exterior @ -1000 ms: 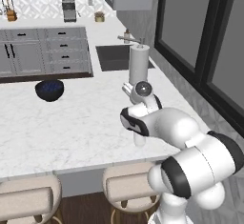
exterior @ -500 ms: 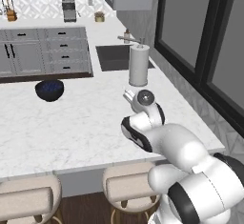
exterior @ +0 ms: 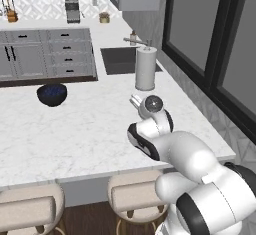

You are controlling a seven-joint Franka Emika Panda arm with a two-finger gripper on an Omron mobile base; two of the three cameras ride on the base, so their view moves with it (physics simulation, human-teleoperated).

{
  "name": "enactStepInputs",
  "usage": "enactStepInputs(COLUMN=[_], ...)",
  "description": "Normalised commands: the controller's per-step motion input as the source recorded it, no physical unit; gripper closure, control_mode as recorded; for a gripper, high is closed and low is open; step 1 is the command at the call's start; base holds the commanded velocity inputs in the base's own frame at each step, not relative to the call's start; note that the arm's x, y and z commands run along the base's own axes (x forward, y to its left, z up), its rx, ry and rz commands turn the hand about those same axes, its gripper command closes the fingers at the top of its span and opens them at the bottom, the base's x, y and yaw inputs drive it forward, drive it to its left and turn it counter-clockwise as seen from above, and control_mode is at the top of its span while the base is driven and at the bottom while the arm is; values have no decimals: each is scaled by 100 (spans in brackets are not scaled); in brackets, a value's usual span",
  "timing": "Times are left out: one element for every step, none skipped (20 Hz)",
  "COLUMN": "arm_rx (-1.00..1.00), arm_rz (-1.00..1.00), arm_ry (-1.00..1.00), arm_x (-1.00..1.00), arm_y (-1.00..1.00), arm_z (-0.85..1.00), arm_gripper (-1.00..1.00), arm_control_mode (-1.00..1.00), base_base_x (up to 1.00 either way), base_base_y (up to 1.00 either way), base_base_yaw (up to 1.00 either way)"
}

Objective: Take a straw from the drawer in front and place it inside the glass cup on the dining counter.

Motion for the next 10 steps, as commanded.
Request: enactStepInputs(arm_rx=[0, 1, 1, 1, 1, 0, 0, 0, 0, 1], arm_rz=[0, 0, 0, 0, 0, 0, 0, 0, 0, 0], arm_ry=[0, 0, 0, 0, 0, 0, 0, 0, 0, 0], arm_x=[0, 0, 0, -3, -6, -9, -9, -10, -11, -13], arm_y=[-9, -15, -16, -23, -29, -30, -31, -29, -25, -19], arm_z=[-4, 0, 0, 0, 0, 0, 0, 0, 0, 0], arm_gripper=[-100, -100, -100, -100, -100, -100, -100, -100, -100, -100], arm_control_mode=[-100, -100, -100, -100, -100, -100, -100, -100, -100, -100], base_base_x=[0, 0, 0, 0, 0, 0, 0, 0, 0, 0], base_base_y=[0, 0, 0, 0, 0, 0, 0, 0, 0, 0], base_base_yaw=[0, 0, 0, 0, 0, 0, 0, 0, 0, 0])
